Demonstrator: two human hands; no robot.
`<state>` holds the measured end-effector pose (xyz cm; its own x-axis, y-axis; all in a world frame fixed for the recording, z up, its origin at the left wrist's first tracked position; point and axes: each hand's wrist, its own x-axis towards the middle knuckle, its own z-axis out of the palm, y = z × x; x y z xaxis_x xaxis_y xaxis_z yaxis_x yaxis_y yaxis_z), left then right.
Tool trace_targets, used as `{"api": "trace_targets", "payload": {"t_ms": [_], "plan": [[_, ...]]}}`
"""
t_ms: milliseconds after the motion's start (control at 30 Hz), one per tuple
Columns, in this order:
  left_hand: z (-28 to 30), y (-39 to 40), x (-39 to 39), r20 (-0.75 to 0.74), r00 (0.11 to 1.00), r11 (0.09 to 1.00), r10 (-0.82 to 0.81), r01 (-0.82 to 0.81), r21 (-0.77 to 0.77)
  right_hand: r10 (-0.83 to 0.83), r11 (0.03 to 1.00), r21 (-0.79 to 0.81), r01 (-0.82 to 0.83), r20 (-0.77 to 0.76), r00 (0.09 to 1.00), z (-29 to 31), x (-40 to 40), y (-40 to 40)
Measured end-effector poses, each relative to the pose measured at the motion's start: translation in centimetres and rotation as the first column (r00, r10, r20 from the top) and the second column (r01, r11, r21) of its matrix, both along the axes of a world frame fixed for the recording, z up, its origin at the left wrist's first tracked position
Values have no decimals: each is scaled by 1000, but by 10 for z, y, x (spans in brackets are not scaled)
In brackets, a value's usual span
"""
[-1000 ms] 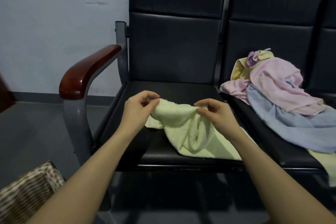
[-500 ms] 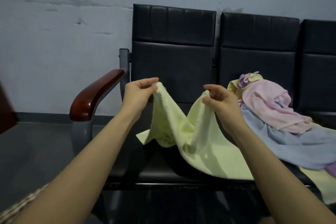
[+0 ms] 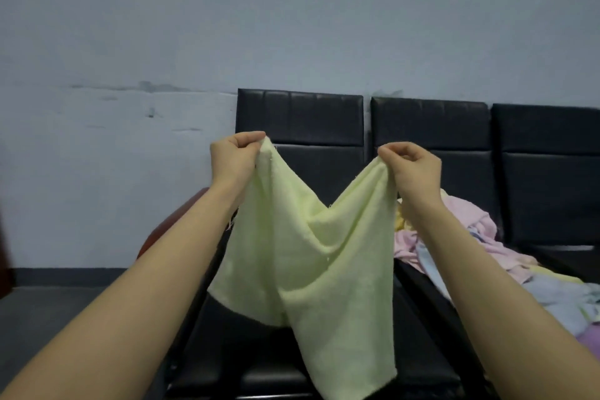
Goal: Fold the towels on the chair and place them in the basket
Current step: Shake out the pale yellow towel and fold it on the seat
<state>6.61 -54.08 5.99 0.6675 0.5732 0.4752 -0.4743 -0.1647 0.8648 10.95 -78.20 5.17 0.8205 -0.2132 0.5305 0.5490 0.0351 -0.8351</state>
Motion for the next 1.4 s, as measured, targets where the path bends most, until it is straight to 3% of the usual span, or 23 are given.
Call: {"api": "trace_targets", "payload": {"t_ms": [100, 267, 367, 533, 733, 833, 933, 1033, 1200, 1400], "plan": [[6, 3, -6, 21, 1000, 1000, 3, -2, -15, 89, 982, 177, -72, -89, 992, 3, -6, -2], [10, 15, -14, -104, 994, 943, -14, 48, 328, 122, 949, 306, -80, -119, 985, 4, -7, -9], [9, 24, -17, -192, 975, 860, 115, -1, 510, 34, 985, 173, -14, -113, 993, -3, -3, -18], [-4, 32, -24, -132, 944, 746, 302, -148, 650, -133, 983, -130, 127, -44, 990, -34, 7, -36], [-32, 34, -25, -123, 905, 740, 406, -247, 626, -268, 921, -294, 256, 0, 963, -67, 12, -51], [-50, 32, -24, -160, 853, 689, 498, -277, 670, -313, 886, -360, 290, -3, 950, -87, 17, -54], [-68, 27, -26, -190, 807, 663, 559, -297, 688, -304, 901, -342, 266, -62, 951, -100, 14, -55], [-87, 26, -25, -252, 795, 727, 552, -311, 612, -236, 946, -264, 188, -166, 957, -109, 14, -54], [-105, 28, -10, -348, 851, 894, 393, -264, 363, -133, 988, -111, 106, -267, 955, -123, 29, -46], [-94, 35, 39, -345, 862, 917, 373, -285, 278, -140, 986, -121, 114, -229, 963, -108, 70, -31]]}}
